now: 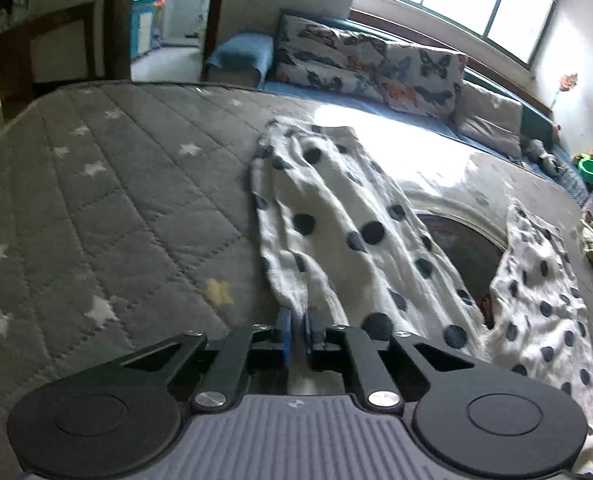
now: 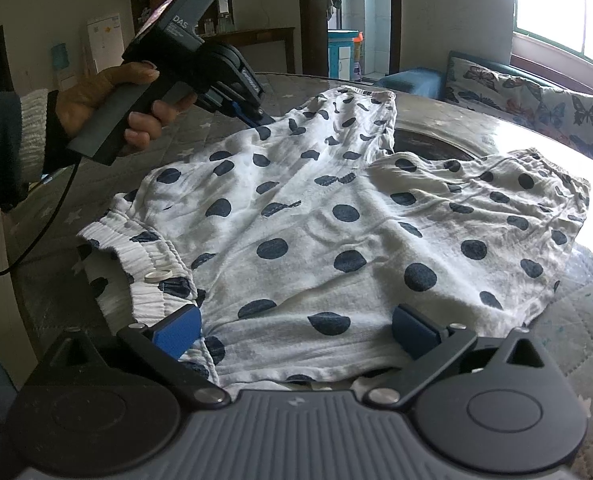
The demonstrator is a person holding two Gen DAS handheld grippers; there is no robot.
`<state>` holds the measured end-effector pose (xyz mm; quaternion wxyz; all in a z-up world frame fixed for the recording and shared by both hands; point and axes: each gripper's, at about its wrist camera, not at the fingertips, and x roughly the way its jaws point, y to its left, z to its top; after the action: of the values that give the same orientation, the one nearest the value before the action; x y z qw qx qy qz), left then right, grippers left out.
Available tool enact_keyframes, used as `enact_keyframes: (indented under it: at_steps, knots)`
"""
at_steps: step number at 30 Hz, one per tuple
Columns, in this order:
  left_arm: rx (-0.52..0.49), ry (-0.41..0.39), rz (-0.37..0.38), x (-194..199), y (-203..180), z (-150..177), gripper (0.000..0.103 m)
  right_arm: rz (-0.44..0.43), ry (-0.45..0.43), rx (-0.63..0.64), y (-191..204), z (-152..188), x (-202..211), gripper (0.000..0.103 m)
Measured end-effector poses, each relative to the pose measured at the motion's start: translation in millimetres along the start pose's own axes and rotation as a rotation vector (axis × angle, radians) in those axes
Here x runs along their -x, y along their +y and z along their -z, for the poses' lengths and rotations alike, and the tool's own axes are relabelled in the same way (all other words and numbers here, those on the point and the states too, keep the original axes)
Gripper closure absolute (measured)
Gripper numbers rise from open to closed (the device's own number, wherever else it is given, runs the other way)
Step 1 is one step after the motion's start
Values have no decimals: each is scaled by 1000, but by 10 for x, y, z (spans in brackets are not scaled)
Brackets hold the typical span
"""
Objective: Fold clothes
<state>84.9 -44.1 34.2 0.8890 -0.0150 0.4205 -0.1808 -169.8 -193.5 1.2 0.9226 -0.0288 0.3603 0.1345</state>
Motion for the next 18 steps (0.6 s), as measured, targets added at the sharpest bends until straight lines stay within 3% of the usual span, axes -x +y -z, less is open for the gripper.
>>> enact_keyframes:
  at_steps: [3,7,11,14,18]
  knots:
    - [-9,-20,-56,62,96,-51,98,0,0,0,-3,-2,-1,0]
    - [-93,-24,-173,94,164,-77,98,1,-3,0,-4,2,-5,0]
    - [-141,21,-247,-7,232,-36,95,2,-4,-1,-11,3,-10,0]
    - [-95,8,-247,19,274,-95,93,3,-4,-2,-11,0,-11,0]
    - [-78,-28,-156,100,142,-176,94,5,-3,-2,-9,-3,-12,0]
